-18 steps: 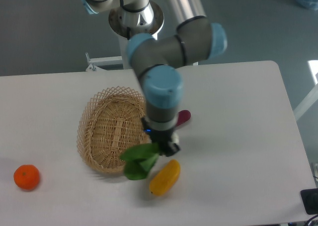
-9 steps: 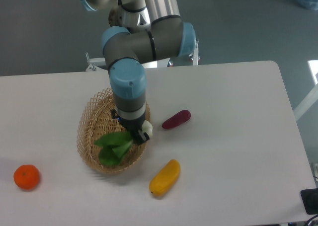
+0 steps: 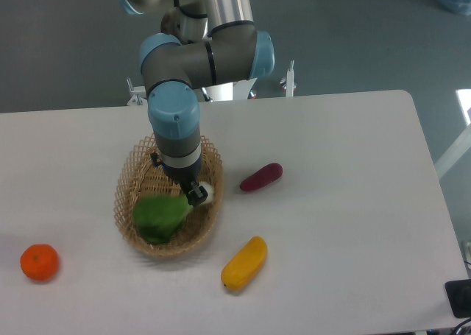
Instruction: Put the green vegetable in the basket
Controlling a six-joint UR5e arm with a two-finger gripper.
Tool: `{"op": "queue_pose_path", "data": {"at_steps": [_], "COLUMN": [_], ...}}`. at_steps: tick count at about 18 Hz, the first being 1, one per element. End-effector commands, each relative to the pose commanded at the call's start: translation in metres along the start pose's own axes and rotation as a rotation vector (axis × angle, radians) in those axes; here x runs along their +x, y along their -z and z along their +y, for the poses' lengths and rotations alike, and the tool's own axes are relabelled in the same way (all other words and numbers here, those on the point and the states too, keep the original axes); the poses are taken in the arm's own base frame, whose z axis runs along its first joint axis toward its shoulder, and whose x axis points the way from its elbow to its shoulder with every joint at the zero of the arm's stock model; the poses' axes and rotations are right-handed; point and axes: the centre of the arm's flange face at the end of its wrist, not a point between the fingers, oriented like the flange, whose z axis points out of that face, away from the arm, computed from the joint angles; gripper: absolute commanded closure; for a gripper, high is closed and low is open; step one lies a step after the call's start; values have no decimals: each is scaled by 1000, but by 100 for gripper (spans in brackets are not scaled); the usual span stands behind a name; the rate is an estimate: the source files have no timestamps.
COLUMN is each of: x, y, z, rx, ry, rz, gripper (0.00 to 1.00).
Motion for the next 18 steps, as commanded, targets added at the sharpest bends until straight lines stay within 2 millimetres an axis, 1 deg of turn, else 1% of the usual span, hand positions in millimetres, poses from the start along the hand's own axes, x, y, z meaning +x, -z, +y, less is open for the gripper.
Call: {"op": "queue_pose_path", "data": {"at_steps": [3,5,9,12,14,15,16,18], "x": [-2,-15,-60,-87,-106,-118,-132,-158], "y": [2,17,56,73,78,76,74,72], "z": [0,4,28,49,59,65,77,109], "rx": [1,6,26,34,34,32,29,21], "ry": [1,10,65,97,96,98,111,135], "rz": [-3,-34,-107,-146,-157,-158,-157,-145], "gripper": [0,0,0,0,0,0,0,0]}}
